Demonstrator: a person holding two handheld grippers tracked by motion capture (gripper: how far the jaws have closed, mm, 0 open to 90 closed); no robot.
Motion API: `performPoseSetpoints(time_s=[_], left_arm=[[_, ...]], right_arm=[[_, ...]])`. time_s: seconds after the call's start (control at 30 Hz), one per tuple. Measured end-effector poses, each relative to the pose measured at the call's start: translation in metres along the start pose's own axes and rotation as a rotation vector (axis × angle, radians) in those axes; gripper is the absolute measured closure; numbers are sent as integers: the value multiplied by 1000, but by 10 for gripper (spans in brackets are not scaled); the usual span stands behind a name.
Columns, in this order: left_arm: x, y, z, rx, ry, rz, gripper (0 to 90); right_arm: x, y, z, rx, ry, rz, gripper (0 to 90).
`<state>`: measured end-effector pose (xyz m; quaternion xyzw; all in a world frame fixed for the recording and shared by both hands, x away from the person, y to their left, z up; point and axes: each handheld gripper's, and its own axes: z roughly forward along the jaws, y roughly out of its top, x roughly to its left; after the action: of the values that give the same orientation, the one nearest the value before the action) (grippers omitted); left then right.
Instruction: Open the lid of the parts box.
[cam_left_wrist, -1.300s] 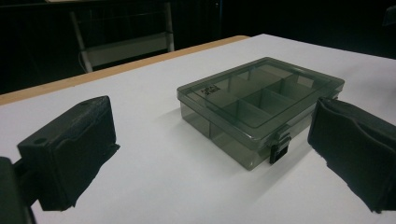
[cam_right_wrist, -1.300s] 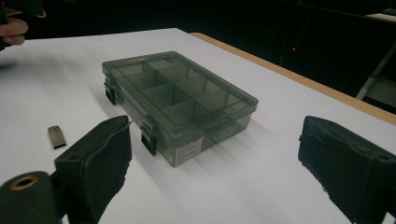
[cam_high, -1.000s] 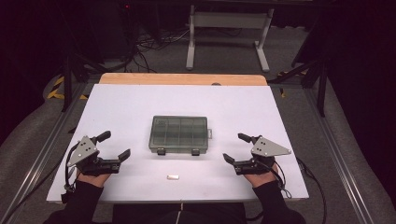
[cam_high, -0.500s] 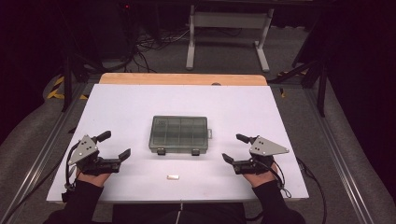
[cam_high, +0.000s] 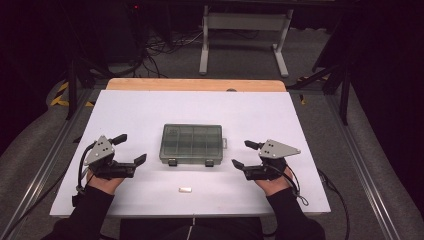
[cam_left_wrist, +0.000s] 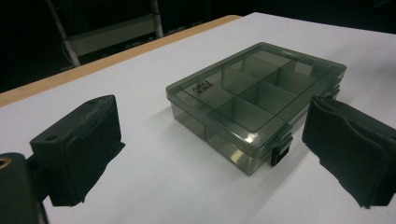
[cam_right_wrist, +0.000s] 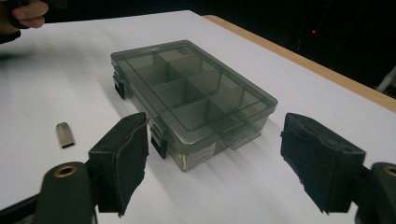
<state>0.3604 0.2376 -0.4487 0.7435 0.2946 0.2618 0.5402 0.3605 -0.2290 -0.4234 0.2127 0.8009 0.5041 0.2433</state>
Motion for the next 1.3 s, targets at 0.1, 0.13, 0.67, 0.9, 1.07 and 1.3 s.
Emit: performPoseSetpoints(time_s=[0.1, 0.13, 0.67, 0.9, 1.07, 1.3], left_arm=[[1, 3, 5, 7, -21, -12, 53], [0, 4, 6, 8, -24, -14, 55], [1, 13, 30, 82, -77, 15, 77], [-2, 15, 43, 101, -109, 11, 81], [-2, 13, 47, 147, -120, 8, 97], [0, 9, 55, 246, -185, -15, 173]], right_arm=[[1, 4, 6, 19, 15, -6, 245], [1, 5, 9, 28, 18, -8, 246], [-1, 17, 35, 86, 69, -17, 261], [-2, 19, 45, 102, 83, -13, 261], [-3, 17, 50, 139, 89, -6, 272], [-5, 14, 55, 198, 99, 29, 315]])
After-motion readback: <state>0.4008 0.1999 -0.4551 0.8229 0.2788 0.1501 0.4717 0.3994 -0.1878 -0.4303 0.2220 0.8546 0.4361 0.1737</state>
